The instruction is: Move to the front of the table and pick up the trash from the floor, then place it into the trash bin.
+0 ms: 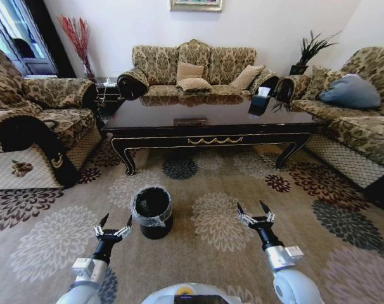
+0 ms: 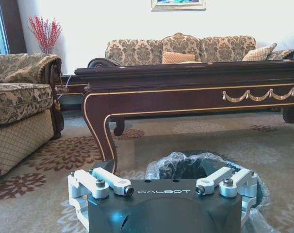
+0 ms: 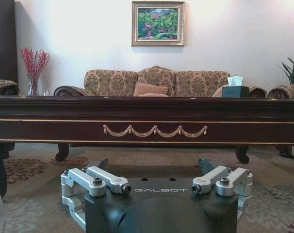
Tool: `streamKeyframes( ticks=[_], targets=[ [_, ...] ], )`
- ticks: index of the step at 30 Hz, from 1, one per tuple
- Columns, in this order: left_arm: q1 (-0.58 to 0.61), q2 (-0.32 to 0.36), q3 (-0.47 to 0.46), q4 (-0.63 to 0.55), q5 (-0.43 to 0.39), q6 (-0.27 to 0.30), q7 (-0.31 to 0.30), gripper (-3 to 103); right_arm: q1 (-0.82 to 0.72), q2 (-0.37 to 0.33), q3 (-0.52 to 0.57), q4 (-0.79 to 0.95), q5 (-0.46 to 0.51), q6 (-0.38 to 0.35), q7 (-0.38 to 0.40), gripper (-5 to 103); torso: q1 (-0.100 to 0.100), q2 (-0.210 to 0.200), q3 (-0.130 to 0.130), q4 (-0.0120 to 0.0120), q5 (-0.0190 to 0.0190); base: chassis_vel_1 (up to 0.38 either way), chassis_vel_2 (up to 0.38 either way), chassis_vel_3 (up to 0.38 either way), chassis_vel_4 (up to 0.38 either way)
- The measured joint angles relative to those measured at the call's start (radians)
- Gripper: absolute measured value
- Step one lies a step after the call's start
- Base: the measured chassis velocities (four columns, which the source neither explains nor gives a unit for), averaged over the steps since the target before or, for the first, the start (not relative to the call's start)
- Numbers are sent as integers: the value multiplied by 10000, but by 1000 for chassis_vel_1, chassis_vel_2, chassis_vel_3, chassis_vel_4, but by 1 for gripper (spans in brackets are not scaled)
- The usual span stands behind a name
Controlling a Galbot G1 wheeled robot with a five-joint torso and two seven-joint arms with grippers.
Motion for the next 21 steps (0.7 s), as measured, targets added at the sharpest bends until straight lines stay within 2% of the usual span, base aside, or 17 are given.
streamKeyframes(
  ticks=[9, 21],
  targets=[
    [-8, 6, 5, 3, -10, 15, -14, 100, 1, -2, -4, 1, -2, -6, 0, 100, 0, 0, 1, 0, 0, 73, -64, -59, 73],
    [-10, 13, 8, 10, -21, 27, -24, 100, 1, -4, -7, 2, -3, -12, 4, 100, 0, 1, -2, 0, 2, 246, -262, -243, 255]
  ],
)
